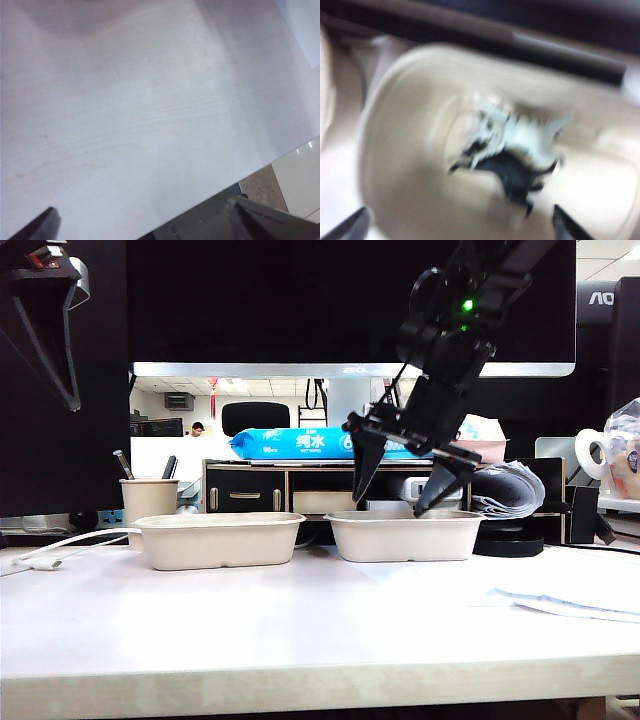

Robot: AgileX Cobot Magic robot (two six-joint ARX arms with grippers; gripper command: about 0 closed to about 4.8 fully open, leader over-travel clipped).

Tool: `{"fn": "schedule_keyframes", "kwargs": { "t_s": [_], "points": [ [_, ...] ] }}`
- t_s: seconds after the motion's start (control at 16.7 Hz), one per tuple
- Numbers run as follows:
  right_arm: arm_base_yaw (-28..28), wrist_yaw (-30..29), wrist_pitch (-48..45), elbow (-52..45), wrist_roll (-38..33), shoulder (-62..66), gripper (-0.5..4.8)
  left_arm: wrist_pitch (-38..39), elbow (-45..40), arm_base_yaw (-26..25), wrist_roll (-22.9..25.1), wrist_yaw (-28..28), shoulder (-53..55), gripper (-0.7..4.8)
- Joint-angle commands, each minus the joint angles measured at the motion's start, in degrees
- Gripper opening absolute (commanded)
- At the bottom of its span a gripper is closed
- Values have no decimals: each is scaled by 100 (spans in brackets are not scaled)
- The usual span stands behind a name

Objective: Put the dolls with similar sizes into the same paper box, while dolls with different sizes go into separate paper boxes.

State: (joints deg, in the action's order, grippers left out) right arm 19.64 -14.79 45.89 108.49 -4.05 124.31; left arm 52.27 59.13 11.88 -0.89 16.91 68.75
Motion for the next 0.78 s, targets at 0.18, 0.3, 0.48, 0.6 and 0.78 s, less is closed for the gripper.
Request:
{"fn": "schedule_keyframes", "kwargs": {
  "t_s": [0.18, 0.3, 0.48, 0.6, 0.78],
  "points": [
    [4, -28, 28, 31, 2, -1456, 479, 352, 586, 0, -232, 511, -538, 479],
    [4, 350, 146, 31, 4, -2898, 479, 516, 1266, -22, -496, 142, -1331, 479],
    [2, 640, 927, 28, 2, -4382, 479, 627, 1788, -20, -831, -295, -2363, 479],
    [7, 890, 1759, 22, 13, -5064, 460, 960, 1801, -20, -935, -588, -3008, 479],
    [7, 1025, 2723, 17, -22, -6240, 447, 1722, 1792, -20, -894, -1104, -3956, 479]
  ]
}}
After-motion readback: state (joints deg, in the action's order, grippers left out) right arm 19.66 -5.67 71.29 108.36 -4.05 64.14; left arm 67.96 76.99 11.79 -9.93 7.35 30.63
